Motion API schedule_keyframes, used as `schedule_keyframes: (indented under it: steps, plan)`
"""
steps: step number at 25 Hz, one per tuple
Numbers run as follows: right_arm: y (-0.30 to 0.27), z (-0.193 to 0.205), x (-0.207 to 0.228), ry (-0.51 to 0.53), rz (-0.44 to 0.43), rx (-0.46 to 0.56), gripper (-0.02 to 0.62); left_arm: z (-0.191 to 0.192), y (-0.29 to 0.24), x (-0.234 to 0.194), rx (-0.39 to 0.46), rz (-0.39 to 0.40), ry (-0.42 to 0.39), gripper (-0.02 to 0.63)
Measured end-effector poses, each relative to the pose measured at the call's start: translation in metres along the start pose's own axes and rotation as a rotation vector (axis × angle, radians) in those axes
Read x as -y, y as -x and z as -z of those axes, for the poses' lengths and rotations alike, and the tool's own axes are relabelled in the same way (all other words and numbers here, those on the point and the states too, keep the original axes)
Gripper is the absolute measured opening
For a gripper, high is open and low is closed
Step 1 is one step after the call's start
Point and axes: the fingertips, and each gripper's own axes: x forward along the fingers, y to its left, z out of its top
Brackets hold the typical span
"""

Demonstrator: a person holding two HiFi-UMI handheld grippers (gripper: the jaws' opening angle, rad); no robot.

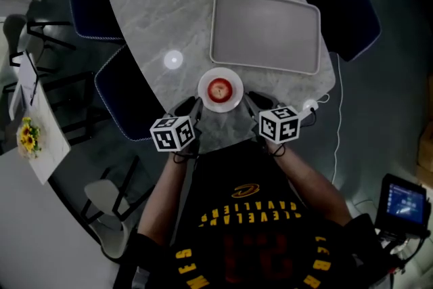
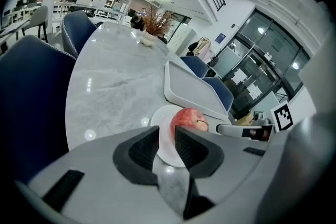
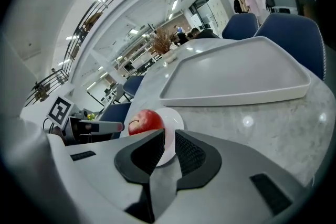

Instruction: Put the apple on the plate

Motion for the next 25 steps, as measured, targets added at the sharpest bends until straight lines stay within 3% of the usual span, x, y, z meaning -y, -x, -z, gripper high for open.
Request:
schedule_keyframes:
  steps: [10,18,25]
  plan:
    - [-0.030,0.015,0.016,-0.044,0.036,-0.077,0.049,0.013,-0.026,-0.021,-0.091,-0.001,0.056,0.091]
    - [-0.039,0.019,0.014,-0.076,0.043,-0.097,0.049,0.025,-0.035,-0.018,-0.133,0.045,0.106,0.091]
    - [-0.043,0.021,0.017,-0.169,0.020,-0.114,0.048,0.030,-0.042,-0.020,-0.162,0.070,0.170,0.087]
